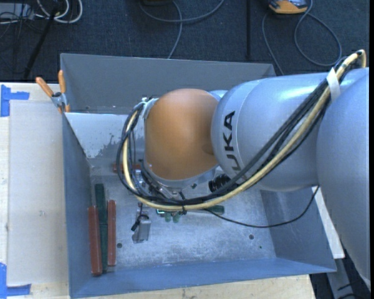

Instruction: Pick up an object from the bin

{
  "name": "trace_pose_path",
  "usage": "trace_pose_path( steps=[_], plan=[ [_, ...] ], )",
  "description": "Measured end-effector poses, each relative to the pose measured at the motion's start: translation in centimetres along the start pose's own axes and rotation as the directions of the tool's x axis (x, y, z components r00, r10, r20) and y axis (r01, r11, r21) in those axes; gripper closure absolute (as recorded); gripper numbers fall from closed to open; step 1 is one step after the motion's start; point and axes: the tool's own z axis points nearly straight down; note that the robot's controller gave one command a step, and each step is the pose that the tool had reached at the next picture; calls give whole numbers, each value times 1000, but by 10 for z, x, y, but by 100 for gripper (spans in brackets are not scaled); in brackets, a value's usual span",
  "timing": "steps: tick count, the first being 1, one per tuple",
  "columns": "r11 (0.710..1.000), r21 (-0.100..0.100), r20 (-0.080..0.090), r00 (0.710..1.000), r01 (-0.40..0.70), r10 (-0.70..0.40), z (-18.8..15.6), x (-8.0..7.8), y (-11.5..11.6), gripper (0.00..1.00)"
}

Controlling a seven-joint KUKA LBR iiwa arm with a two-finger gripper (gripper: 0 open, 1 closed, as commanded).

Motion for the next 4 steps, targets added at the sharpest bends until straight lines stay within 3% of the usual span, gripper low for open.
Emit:
trace_pose_path(
  steps=[1,2,3,4],
  plan=[
    [1000,2,1,1000,19,-19,121,-13,-55,0],
    [999,-1,16,999,51,-51,57,-27,-109,0],
    [970,1,9,970,244,-244,117,-58,-149,0],
    [981,2,6,981,196,-196,117,-37,-221,0]
  ],
)
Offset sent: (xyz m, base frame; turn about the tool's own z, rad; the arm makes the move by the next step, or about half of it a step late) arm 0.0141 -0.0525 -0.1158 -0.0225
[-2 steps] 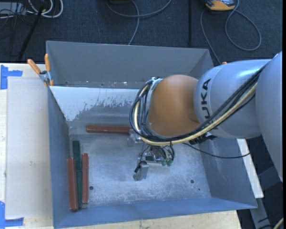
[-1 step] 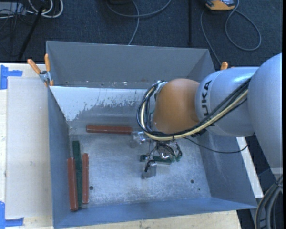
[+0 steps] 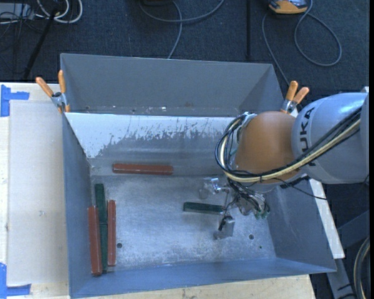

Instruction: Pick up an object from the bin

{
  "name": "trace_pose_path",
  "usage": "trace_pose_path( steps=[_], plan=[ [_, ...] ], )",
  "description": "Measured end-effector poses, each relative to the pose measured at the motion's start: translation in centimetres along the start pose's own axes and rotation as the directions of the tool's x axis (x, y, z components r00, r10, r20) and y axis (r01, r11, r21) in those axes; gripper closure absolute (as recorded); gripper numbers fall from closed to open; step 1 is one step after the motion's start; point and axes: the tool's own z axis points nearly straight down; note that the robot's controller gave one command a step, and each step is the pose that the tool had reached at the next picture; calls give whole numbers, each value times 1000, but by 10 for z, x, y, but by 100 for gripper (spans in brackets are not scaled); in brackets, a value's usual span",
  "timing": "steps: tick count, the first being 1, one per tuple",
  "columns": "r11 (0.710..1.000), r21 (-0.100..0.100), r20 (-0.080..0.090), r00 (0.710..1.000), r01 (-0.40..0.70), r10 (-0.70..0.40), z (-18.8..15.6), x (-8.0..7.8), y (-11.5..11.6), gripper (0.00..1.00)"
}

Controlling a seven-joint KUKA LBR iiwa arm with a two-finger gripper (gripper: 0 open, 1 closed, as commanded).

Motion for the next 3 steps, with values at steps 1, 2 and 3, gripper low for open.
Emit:
trace_pose_path(
  steps=[1,2,3],
  plan=[
    [978,-2,6,978,206,-206,-1,-26,44,0],
    [979,-2,5,979,203,-203,-1,-26,44,100],
    [992,1,14,992,124,-124,-139,-39,29,100]
  ],
)
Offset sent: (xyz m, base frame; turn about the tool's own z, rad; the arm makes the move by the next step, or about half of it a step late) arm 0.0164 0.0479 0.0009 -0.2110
